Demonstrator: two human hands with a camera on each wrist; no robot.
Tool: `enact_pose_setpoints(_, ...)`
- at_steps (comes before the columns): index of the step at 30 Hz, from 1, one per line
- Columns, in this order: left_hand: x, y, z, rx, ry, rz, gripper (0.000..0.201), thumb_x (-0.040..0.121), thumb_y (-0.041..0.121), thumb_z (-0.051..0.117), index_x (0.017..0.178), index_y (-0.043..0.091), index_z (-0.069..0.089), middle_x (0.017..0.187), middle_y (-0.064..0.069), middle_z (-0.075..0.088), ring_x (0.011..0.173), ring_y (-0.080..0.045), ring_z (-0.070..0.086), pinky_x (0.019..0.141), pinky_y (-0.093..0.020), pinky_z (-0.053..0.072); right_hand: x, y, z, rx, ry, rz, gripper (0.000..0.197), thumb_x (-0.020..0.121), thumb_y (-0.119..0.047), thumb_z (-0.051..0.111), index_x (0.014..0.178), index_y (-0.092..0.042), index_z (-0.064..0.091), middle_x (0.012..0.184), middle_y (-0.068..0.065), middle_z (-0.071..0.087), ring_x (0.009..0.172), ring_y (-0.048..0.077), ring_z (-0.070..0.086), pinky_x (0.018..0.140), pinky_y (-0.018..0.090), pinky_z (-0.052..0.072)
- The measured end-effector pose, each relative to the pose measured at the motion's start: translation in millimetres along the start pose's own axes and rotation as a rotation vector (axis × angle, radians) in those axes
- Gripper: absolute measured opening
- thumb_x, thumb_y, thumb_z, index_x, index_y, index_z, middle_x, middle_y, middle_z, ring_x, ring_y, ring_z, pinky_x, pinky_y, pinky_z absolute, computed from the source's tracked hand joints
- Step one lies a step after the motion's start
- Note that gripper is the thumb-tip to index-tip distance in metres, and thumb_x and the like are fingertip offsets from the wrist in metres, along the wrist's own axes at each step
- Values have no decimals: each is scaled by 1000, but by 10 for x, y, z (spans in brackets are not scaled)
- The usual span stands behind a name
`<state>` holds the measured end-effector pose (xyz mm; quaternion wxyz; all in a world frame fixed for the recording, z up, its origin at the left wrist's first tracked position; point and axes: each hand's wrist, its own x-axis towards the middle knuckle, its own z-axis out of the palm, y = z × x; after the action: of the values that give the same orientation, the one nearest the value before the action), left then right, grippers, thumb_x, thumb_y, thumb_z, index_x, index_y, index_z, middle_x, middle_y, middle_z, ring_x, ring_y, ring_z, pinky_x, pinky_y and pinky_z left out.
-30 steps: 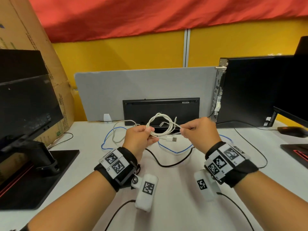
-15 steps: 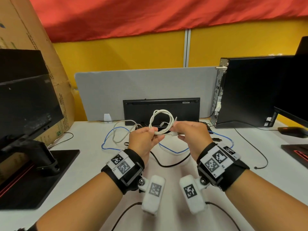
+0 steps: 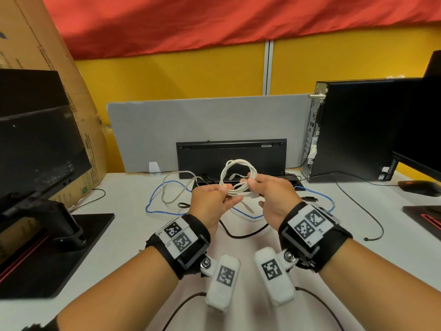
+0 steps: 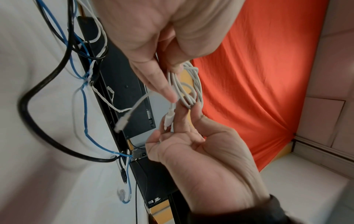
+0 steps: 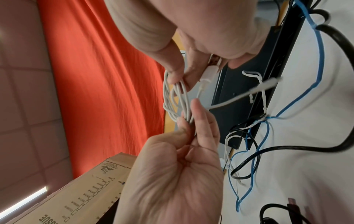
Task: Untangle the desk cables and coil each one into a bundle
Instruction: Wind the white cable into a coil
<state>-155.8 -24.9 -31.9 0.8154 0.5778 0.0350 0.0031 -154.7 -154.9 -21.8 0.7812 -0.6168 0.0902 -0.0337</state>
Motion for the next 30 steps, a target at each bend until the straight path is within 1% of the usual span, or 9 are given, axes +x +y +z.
enact_pose_setpoints(6, 0, -20, 14, 29, -58, 8, 21, 97, 5, 52, 85, 2, 69, 74, -10, 75, 70, -18, 74, 62, -20, 57, 58, -21, -57, 38, -126, 1, 32, 99, -3, 40, 121, -11, 62, 79, -3, 62, 89, 15, 56, 95, 41, 28)
enact_pose_setpoints(9, 0, -9, 11, 43, -76, 32, 21, 96, 4, 53, 84, 0, 70, 77, -14, 74, 71, -20, 74, 63, -21, 57, 30, -66, -43, -13, -150, -16, 21, 97, -11, 45, 105, -12, 65, 70, -4, 56, 90, 18, 52, 94, 41, 32)
enact_pose_setpoints(11, -4, -9, 19, 63, -77, 66, 22, 96, 5, 53, 84, 0, 70, 78, -16, 73, 73, -22, 74, 64, -21, 57, 10, -75, -16, -78, -112, -77, 7, 91, -20, 60, 94, -16, 65, 73, -5, 60, 85, 15, 55, 83, 31, 38)
enact_pose_setpoints(14, 6, -33, 34, 82, -47, 127, 22, 96, 4, 54, 86, -6, 71, 85, -21, 73, 80, -27, 74, 65, -22, 58, 14, -19, 13, -224, -23, -222, 29, 83, -9, 70, 109, -18, 63, 92, -3, 67, 85, 6, 61, 67, 17, 44)
enact_pose_setpoints(18, 38, -66, 15, 107, 3, 196, 21, 95, 4, 55, 87, -4, 72, 86, -19, 74, 81, -26, 74, 70, -26, 59, 40, 44, 0, -555, 34, -383, 32, 77, -3, 71, 91, -29, 59, 86, -10, 64, 83, 6, 61, 75, 22, 50)
enact_pose_setpoints(21, 76, -71, -22, 119, 37, 240, 21, 94, 6, 56, 81, 2, 72, 82, -18, 74, 80, -28, 74, 73, -30, 60, 54, 33, -50, -663, 120, -382, 4, 77, -11, 73, 79, -14, 71, 68, -1, 70, 67, 15, 66, 66, 28, 55)
enact_pose_setpoints(23, 118, -75, -47, 131, 71, 268, 23, 94, 8, 57, 77, 6, 72, 80, -16, 74, 80, -28, 74, 76, -35, 59, 51, 32, -73, -629, 113, -331, 12, 80, -12, 72, 68, -12, 74, 65, 9, 72, 65, 24, 69, 67, 35, 60)
enact_pose_setpoints(26, 183, -85, -84, 135, 120, 295, 24, 94, 10, 58, 76, 11, 73, 79, -13, 75, 79, -26, 74, 77, -38, 59, 23, 45, -57, -390, 18, -191, 17, 85, -7, 69, 69, -7, 72, 69, 14, 71, 60, 21, 64, 60, 30, 58)
enact_pose_setpoints(30, 257, -84, -140, 118, 150, 289, 18, 92, 9, 62, 77, 11, 73, 78, -14, 74, 81, -28, 74, 77, -38, 58, 11, 51, -50, -126, -31, -43, 13, 90, -6, 63, 85, 0, 73, 61, 6, 55, 50, 14, 43, 49, 26, 39)
